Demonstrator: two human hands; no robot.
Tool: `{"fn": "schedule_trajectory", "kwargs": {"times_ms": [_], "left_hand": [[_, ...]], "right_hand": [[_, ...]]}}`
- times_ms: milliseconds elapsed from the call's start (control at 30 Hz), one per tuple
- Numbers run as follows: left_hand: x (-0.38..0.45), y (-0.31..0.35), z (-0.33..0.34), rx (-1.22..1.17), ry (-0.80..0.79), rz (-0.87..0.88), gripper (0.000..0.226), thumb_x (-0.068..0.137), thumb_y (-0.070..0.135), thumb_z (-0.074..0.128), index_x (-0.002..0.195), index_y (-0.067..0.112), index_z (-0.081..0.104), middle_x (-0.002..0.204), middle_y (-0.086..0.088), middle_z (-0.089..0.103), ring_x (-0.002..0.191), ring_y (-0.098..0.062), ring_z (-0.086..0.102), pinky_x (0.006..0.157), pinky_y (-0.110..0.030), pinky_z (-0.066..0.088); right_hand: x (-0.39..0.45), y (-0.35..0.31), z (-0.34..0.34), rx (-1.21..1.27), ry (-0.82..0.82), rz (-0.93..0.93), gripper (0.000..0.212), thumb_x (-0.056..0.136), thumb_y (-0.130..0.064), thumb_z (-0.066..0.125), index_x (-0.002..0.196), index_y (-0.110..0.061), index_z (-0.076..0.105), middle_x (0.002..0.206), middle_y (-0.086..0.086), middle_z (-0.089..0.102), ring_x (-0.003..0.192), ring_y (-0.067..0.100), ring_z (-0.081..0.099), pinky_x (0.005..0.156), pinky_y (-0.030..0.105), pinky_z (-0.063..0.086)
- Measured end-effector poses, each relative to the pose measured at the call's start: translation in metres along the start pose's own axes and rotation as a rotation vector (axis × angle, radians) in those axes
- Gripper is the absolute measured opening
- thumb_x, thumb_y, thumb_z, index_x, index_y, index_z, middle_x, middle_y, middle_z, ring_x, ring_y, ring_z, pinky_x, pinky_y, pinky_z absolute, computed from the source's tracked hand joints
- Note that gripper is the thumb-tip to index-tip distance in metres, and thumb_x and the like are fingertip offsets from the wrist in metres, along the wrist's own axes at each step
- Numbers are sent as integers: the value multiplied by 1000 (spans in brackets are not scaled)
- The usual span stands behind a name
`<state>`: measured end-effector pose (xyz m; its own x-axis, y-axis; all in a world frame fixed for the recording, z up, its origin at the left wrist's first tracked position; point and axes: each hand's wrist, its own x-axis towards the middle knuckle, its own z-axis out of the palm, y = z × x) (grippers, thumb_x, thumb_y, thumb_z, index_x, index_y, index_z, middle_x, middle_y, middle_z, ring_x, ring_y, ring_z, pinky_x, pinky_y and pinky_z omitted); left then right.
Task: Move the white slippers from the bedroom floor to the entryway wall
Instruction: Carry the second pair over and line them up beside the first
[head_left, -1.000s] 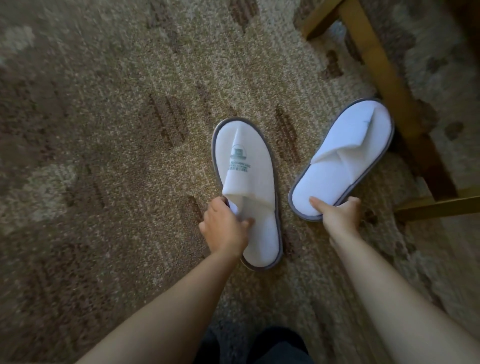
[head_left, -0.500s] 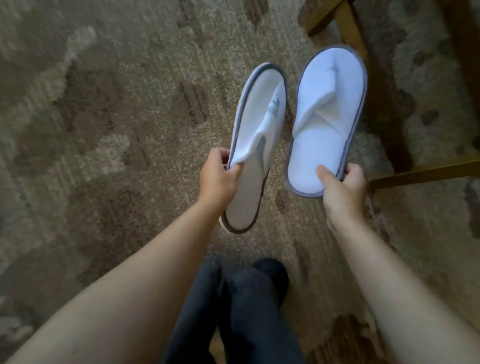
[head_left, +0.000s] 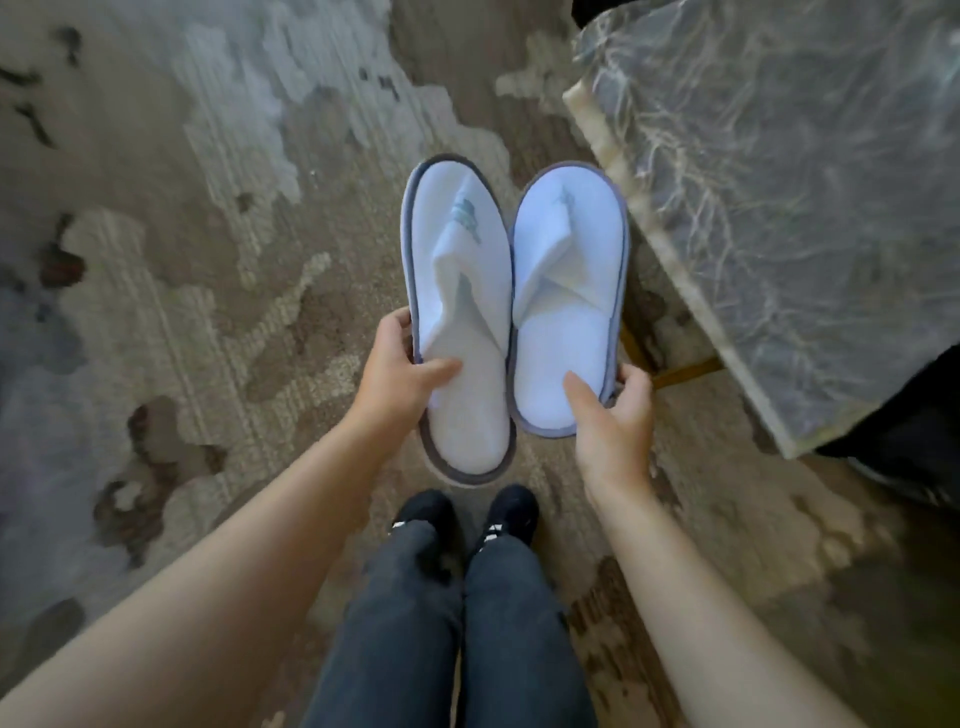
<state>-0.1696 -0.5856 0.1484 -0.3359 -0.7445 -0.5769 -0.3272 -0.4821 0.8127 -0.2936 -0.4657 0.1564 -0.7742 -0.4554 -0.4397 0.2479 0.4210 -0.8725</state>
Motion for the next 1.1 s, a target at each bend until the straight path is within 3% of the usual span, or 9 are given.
{"fn": "schedule_trajectory", "kwargs": {"times_ms": [133, 267, 400, 500, 567, 667, 833, 967, 1100], "left_hand": [[-25, 37, 5, 3, -97, 39, 57, 71, -4, 63, 121, 8, 39, 119, -14, 56, 102, -27, 58, 79, -41, 51], [-59, 69, 31, 30, -296, 85, 35, 72, 1, 64, 98, 20, 48, 102, -6, 62, 90, -22, 62, 71, -38, 51], [-111, 94, 75, 89, -545, 127, 37, 75, 7, 63, 105, 22, 50, 94, -2, 65, 80, -17, 66, 60, -30, 53], [-167, 99, 117, 160, -751, 134, 30, 76, 7, 62, 94, 29, 53, 84, 2, 66, 65, -8, 69, 48, -23, 54], [-210, 94, 145, 231, -881, 116, 31, 76, 8, 62, 100, 26, 53, 88, 0, 66, 71, -12, 69, 52, -26, 55], [-284, 71, 185, 355, -1061, 119, 38, 78, 11, 61, 112, 22, 48, 99, -4, 64, 85, -19, 64, 63, -34, 54], [-418, 11, 232, 586, -1352, 190, 33, 81, 12, 58, 113, 16, 47, 110, -6, 57, 96, -25, 58, 83, -44, 51], [-532, -55, 250, 740, -1554, 225, 28, 83, 14, 57, 108, 15, 45, 104, -4, 56, 86, -19, 57, 68, -32, 47], [-652, -130, 256, 816, -1723, 215, 22, 82, 10, 57, 100, 16, 46, 102, -6, 56, 90, -22, 55, 68, -31, 47]], "right_hand": [[-38, -40, -24, 17, 85, -83, 27, 80, -10, 59, 96, -20, 40, 83, -15, 49, 68, -6, 53, 50, -1, 40], [-81, -64, -62, 89, 298, -122, 24, 81, -7, 57, 96, -17, 41, 82, -13, 50, 61, -17, 54, 49, -1, 39], [-140, -72, -111, 159, 572, -125, 22, 80, -7, 57, 96, -13, 43, 79, -14, 48, 64, -5, 54, 49, -1, 39], [-196, -68, -156, 235, 782, -92, 25, 80, -8, 57, 95, -18, 40, 79, -13, 49, 67, 1, 50, 48, 0, 40], [-237, -61, -187, 286, 924, -66, 26, 81, -9, 57, 97, -19, 39, 81, -14, 50, 70, 1, 51, 47, 0, 40], [-305, -42, -227, 360, 1156, -16, 25, 81, -9, 56, 94, -21, 39, 80, -12, 50, 70, 1, 51, 48, 6, 44], [-429, 10, -275, 506, 1481, 90, 27, 81, -14, 57, 101, -20, 40, 84, -13, 50, 74, 3, 52, 52, 16, 44], [-531, 60, -307, 611, 1680, 113, 27, 83, -15, 56, 104, -17, 39, 90, -7, 52, 81, 8, 54, 55, 15, 48], [-632, 114, -341, 652, 1898, 136, 25, 83, -10, 55, 104, -12, 40, 92, -1, 52, 78, 8, 53, 51, 9, 47]]}}
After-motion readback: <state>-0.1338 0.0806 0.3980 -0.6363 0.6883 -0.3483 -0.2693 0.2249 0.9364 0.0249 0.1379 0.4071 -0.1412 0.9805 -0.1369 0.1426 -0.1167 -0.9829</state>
